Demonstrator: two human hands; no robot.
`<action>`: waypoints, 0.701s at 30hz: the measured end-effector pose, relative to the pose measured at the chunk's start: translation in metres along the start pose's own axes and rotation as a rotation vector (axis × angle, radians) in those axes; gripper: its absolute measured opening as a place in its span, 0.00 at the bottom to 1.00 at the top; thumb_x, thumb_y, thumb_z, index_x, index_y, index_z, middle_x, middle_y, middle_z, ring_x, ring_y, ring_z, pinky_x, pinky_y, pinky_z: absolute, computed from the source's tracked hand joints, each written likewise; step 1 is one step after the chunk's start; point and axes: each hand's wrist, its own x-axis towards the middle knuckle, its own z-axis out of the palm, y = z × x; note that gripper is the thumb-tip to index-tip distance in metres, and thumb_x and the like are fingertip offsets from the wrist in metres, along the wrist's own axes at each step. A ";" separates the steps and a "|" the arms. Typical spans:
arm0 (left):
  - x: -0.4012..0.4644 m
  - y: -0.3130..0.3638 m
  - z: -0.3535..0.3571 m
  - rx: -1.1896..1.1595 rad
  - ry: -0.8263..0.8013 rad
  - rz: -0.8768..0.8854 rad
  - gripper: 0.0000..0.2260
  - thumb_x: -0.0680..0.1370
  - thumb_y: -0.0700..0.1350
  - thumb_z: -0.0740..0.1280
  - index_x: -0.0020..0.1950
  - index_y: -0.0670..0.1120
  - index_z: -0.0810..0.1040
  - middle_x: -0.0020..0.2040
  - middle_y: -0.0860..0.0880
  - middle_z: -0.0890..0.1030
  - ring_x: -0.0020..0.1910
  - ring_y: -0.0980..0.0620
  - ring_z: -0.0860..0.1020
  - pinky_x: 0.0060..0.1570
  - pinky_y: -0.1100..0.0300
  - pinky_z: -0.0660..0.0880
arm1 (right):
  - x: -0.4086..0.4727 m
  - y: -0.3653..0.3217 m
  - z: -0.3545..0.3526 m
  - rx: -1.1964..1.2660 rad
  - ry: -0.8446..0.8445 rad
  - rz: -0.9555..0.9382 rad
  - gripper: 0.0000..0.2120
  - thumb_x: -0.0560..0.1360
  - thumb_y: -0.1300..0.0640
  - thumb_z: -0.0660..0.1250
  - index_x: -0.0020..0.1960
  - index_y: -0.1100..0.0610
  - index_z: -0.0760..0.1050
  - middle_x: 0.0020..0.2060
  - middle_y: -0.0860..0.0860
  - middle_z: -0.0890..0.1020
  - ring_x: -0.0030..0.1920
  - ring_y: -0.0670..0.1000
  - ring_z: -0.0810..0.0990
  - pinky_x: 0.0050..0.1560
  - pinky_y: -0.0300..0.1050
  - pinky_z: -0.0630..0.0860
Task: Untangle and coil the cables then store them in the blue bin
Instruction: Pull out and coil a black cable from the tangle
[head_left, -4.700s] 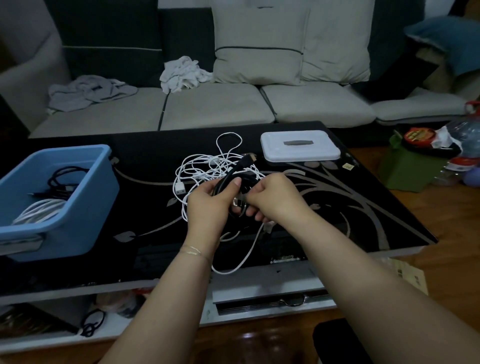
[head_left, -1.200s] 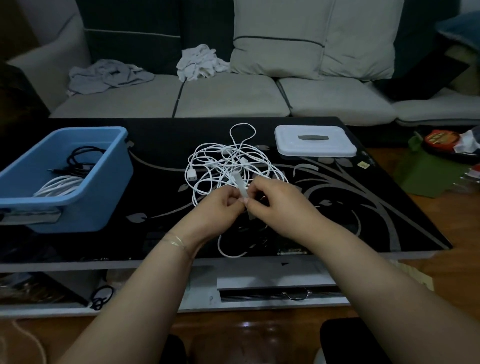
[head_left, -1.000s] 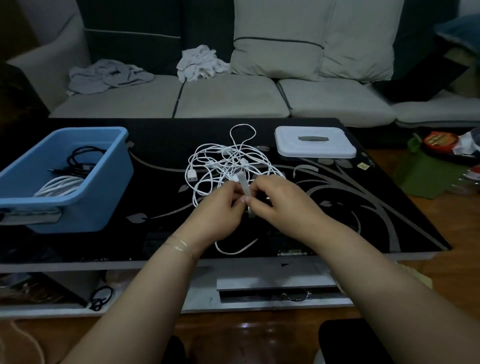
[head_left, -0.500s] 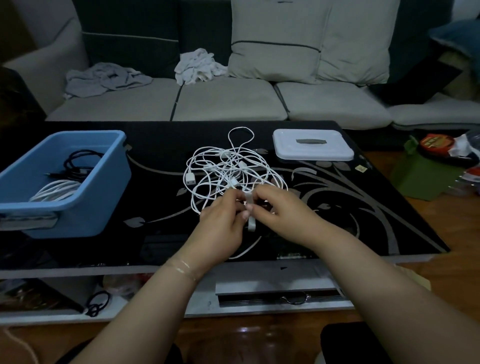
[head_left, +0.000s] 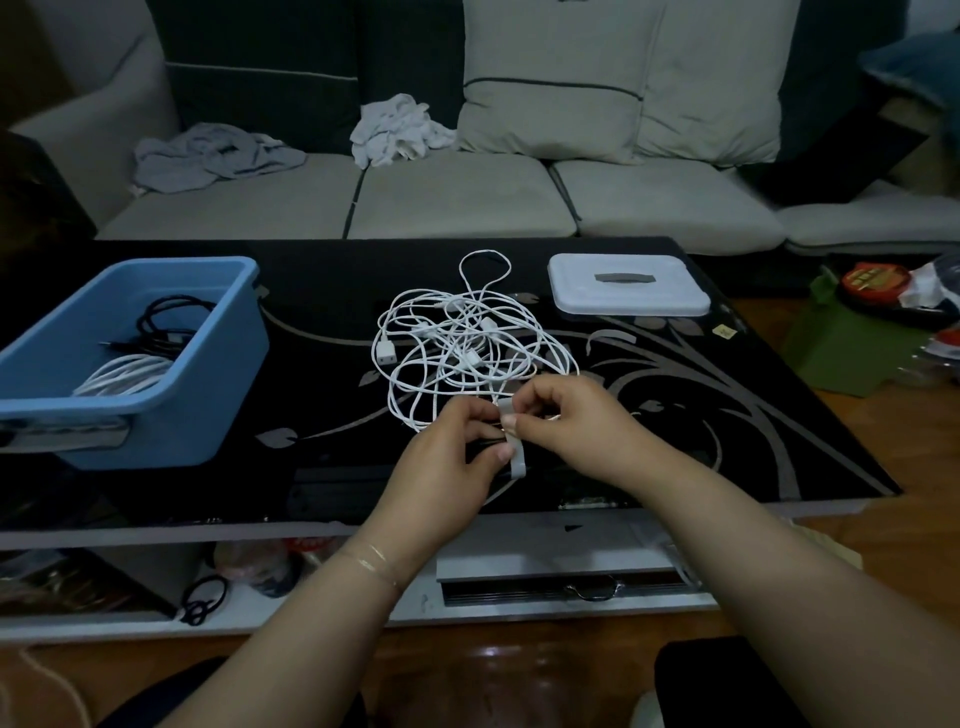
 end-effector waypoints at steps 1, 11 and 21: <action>0.000 0.000 0.001 -0.004 0.005 -0.011 0.11 0.77 0.44 0.69 0.56 0.53 0.72 0.47 0.57 0.83 0.48 0.61 0.79 0.46 0.67 0.71 | -0.001 0.000 -0.001 0.013 -0.005 0.007 0.09 0.73 0.59 0.71 0.37 0.48 0.75 0.34 0.45 0.78 0.36 0.43 0.75 0.41 0.35 0.70; -0.008 0.006 0.002 0.005 0.029 -0.008 0.11 0.76 0.45 0.70 0.56 0.54 0.73 0.46 0.62 0.79 0.49 0.68 0.76 0.42 0.79 0.68 | -0.003 0.004 -0.002 0.132 -0.030 0.069 0.07 0.73 0.60 0.72 0.39 0.51 0.76 0.32 0.45 0.76 0.32 0.40 0.73 0.37 0.32 0.69; -0.012 0.006 0.003 0.001 0.023 -0.016 0.15 0.75 0.45 0.72 0.55 0.56 0.69 0.45 0.60 0.81 0.46 0.67 0.76 0.41 0.77 0.68 | -0.004 0.002 -0.001 0.203 -0.121 0.089 0.07 0.73 0.65 0.70 0.43 0.55 0.76 0.35 0.46 0.78 0.35 0.39 0.76 0.42 0.29 0.72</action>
